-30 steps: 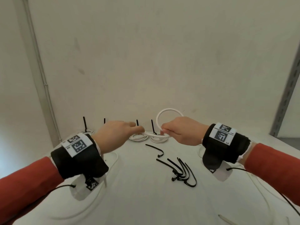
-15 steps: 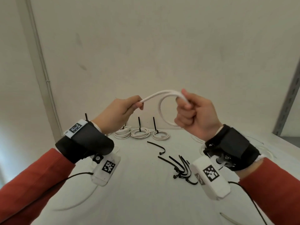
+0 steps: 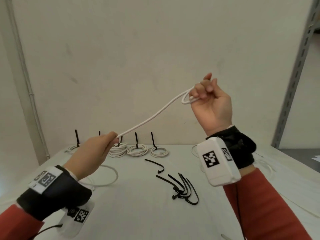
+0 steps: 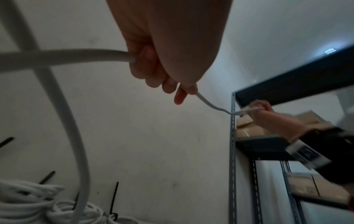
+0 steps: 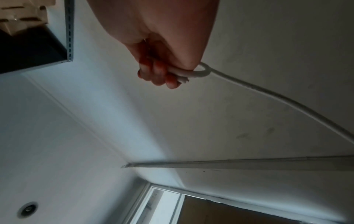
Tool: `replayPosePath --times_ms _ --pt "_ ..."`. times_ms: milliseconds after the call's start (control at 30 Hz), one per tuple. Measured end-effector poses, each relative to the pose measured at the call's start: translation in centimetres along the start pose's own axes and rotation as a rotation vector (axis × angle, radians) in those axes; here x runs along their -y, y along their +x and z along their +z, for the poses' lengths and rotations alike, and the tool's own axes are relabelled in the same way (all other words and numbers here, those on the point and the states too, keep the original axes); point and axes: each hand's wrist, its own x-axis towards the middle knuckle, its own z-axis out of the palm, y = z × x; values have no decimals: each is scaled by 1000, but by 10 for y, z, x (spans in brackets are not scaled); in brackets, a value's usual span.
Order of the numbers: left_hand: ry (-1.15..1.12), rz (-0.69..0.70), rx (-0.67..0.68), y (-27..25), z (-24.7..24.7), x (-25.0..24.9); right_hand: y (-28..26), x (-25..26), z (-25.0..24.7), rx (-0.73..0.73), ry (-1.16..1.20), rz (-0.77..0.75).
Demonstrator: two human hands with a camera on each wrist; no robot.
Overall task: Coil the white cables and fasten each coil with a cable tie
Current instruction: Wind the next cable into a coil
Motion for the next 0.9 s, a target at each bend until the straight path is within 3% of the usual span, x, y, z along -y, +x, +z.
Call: replayPosePath --times_ms 167,300,400,533,733,900 --pt "175 171 -4 -5 0 -21 13 -26 1 -32 -259 -13" --pt "264 281 15 -7 -12 -37 9 -51 2 59 -840 -87" --pt "249 368 35 -7 -16 -37 0 -69 -8 264 -1281 -30" --pt "300 382 53 -5 -28 -29 -14 -72 -22 706 -1751 153" --pt "319 360 17 4 -55 -13 -34 -70 -19 944 -2002 309" --pt "361 390 -1 18 -72 -13 -52 -76 -15 1060 -2061 304"
